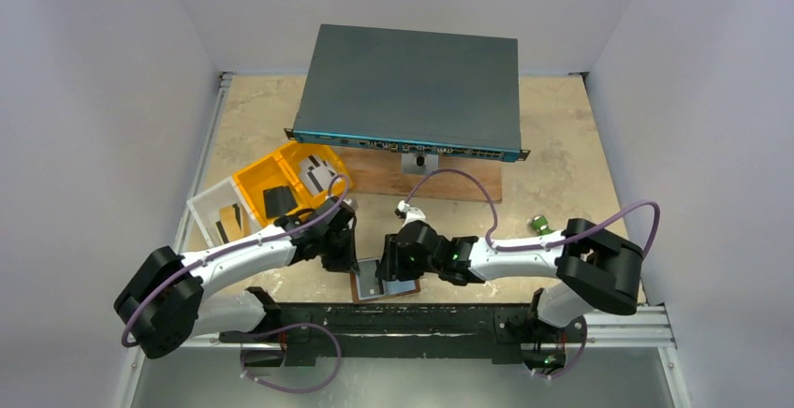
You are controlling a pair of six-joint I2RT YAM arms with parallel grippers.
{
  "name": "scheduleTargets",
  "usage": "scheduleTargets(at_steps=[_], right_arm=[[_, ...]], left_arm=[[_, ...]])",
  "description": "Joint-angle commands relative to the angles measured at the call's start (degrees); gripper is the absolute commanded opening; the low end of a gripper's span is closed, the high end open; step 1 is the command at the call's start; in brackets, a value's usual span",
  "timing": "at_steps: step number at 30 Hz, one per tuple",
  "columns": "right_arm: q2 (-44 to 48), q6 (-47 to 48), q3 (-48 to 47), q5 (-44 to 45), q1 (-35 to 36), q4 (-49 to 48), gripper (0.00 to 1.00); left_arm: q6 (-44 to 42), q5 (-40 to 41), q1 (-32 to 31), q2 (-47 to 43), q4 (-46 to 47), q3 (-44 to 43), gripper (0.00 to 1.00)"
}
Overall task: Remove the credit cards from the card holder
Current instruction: Remove the credit card from the card holder.
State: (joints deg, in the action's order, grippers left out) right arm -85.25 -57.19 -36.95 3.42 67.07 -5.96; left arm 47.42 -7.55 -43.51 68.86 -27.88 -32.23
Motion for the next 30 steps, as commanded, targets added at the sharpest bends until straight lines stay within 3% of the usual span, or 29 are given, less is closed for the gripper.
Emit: scheduleTargets(at_steps=[1, 30], right_arm=[[-0.9, 1.4, -2.2, -2.1, -0.1, -3.5, 0.37], [-5.8, -2.4, 3.0, -4.4, -1.3, -11.2, 0.36]], left_arm=[[0.6, 0.6, 0.4, -0.3, 1.9, 1.3, 0.06], [2.7, -3.9, -1.0, 4.9, 7.8, 1.4, 0.03]])
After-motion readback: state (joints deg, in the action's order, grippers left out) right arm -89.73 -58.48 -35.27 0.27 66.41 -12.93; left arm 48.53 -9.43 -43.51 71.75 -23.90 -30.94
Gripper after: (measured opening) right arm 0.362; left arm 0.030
